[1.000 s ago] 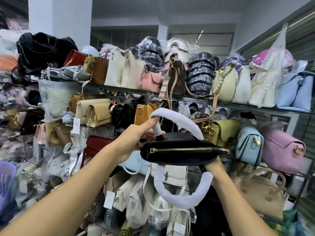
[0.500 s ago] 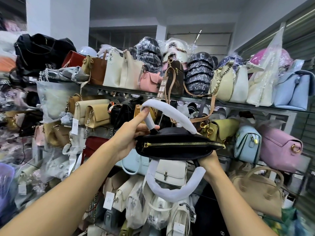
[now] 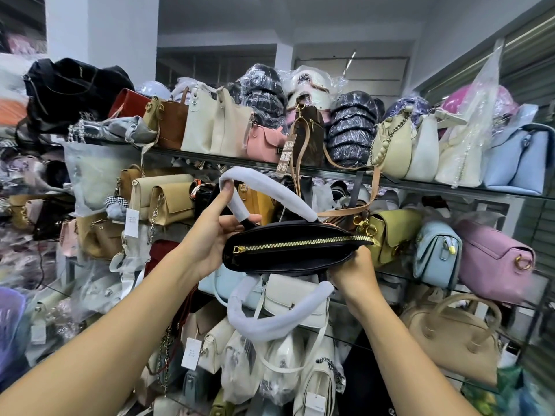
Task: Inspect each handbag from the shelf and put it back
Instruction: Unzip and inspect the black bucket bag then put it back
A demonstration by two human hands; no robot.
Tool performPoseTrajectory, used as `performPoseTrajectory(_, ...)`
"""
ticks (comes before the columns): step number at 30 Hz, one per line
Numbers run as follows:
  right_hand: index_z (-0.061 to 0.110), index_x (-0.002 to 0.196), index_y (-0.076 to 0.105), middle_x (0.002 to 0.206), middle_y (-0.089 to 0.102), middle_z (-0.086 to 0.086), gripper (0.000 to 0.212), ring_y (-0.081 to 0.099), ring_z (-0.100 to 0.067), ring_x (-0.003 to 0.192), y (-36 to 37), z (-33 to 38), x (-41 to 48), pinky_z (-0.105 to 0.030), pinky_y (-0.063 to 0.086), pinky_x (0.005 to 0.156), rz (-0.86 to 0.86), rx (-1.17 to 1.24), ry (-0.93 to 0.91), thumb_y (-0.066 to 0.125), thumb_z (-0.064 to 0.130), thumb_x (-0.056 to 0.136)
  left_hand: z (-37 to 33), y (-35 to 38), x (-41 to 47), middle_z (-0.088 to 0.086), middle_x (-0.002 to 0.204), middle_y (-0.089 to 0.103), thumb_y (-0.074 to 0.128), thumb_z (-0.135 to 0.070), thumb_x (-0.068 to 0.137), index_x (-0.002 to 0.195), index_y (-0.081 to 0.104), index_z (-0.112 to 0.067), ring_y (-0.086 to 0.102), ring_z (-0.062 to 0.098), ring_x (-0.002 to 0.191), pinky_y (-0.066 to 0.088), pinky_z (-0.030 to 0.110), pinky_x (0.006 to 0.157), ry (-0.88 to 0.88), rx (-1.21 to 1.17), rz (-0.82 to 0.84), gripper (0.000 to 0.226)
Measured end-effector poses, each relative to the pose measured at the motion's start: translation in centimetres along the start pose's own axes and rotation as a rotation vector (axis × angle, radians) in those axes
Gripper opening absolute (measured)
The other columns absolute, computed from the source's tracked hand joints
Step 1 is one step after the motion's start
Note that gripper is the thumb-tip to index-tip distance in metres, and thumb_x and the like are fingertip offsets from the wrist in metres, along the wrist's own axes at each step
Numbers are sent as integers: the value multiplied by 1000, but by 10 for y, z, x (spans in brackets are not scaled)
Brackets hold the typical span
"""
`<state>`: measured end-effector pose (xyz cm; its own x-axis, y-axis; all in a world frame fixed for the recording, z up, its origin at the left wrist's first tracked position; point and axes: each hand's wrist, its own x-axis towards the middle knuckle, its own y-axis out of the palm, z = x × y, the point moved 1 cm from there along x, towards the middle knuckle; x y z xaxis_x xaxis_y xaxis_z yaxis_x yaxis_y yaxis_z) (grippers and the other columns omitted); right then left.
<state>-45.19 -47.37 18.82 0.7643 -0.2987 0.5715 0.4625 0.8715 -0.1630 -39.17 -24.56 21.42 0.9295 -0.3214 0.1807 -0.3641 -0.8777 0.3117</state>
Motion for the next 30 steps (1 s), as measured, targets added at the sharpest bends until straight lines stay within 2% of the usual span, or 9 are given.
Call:
performPoseTrajectory(5,24,89,71,90,76,4,28,67,-14,84,7,-5,1,-31,56,73,-25,-12,80,70,6,68,0,-12,6,18,102,76,59,-81,71,86,82,-4,73,32,91,57,44,83,-67,-22,-42,81)
performPoseTrajectory(8,24,88,72,92,77,1,40,69,-22,95,7,-13,2,-45,58,85,0,-23,195,71,-5,61,1,-16,11,18,98,76,64,-77,74,87,80,-2,71,33,91,57,45,86,-143,-28,-73,77)
performPoseTrajectory(11,20,92,71,95,77,-5,44,69,-27,95,3,-28,3,-45,58,86,-24,26,358,74,-9,60,3,-14,18,18,87,75,69,-64,80,88,75,1,68,30,83,55,42,83,-201,14,-86,66)
performPoseTrajectory(14,14,104,66,91,74,-9,38,70,-28,82,-3,-40,-2,-37,61,68,-20,116,534,71,-8,72,11,-8,28,11,70,68,65,-51,89,82,75,0,54,21,66,52,36,70,-190,12,-81,53)
performPoseTrajectory(17,13,103,63,83,69,-9,27,67,-26,67,-15,-49,-5,-33,58,54,9,139,659,68,0,79,26,5,38,6,78,65,53,-33,96,103,68,0,56,18,68,49,30,66,-124,-17,-68,37)
performPoseTrajectory(22,14,95,60,81,65,-12,17,63,-30,65,-37,-75,-17,-43,59,69,-82,111,728,62,2,83,66,29,51,14,110,64,39,-7,80,123,62,1,55,25,96,44,32,84,-76,-9,79,50)
performPoseTrajectory(24,14,97,59,82,65,-12,19,63,-30,69,-47,-87,-29,-51,59,79,-127,131,760,60,1,83,85,41,54,10,94,58,44,-3,75,110,62,-11,48,23,86,39,27,70,-73,150,166,39)
performPoseTrajectory(27,17,109,59,90,67,-9,27,65,-28,73,-63,-107,-45,-50,59,74,-198,116,799,63,11,83,116,51,60,-5,94,67,74,-10,69,130,51,-29,60,7,83,45,19,76,-74,448,339,67)
performPoseTrajectory(30,22,125,58,98,71,-7,48,68,-25,73,-82,-124,-58,-43,58,64,-219,99,870,69,29,79,150,62,70,-16,88,78,82,-18,83,101,64,-37,70,3,89,49,26,79,-101,472,425,32)
